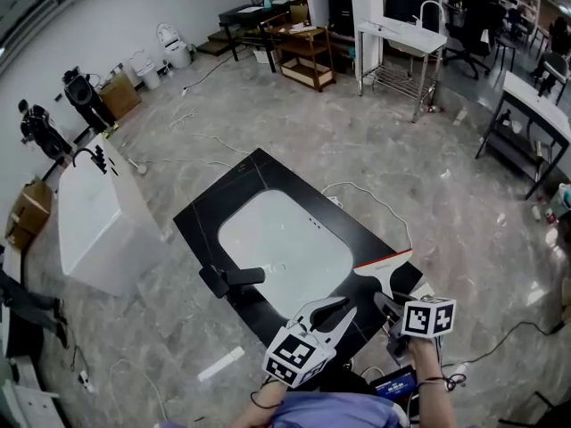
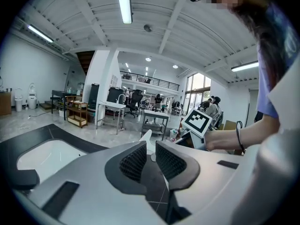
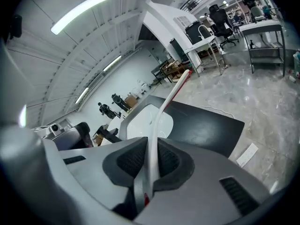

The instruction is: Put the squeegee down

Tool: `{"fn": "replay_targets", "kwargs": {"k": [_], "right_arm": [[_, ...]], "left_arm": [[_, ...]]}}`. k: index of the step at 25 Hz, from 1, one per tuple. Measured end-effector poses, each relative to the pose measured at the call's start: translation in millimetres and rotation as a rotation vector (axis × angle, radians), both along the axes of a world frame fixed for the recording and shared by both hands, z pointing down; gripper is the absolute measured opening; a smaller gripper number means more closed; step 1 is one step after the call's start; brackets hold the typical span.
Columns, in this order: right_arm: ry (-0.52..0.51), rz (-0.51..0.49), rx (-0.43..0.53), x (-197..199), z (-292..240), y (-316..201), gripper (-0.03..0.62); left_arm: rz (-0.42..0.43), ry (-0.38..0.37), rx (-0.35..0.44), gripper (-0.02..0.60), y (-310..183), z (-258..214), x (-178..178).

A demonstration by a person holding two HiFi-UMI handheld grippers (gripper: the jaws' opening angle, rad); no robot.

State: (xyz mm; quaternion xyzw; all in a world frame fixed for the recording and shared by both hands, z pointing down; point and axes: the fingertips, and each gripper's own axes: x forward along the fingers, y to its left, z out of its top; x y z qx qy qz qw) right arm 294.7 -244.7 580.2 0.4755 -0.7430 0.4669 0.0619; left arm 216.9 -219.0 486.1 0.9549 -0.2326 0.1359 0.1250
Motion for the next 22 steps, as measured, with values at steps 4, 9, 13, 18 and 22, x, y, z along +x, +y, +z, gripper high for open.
{"fn": "replay_targets", "kwargs": {"k": [4, 9, 13, 18, 22], "right_arm": [[0.003, -0.055, -0.031, -3, 22, -18, 0.048], [-0.021, -0.097, -0.082, -13, 54, -35, 0.048], [-0.029, -0.110, -0.122, -18, 72, -39, 0.048], [-0.032, -0.107, -0.165, -17, 93, -42, 0.048], [-0.009, -0.129, -0.163, -19, 104, -42, 0.048]], "left_arm": [[-0.041, -0.017, -0.005, 0.057, 1, 4, -7], [-0.110, -0.038, -0.014, 0.057, -1, 11, -22], [-0.149, -0.044, -0.019, 0.057, -1, 11, -33], [-0.170, -0.052, -0.018, 0.057, 0, 13, -40], [-0.182, -0.048, -0.015, 0.057, -3, 13, -43]]}}
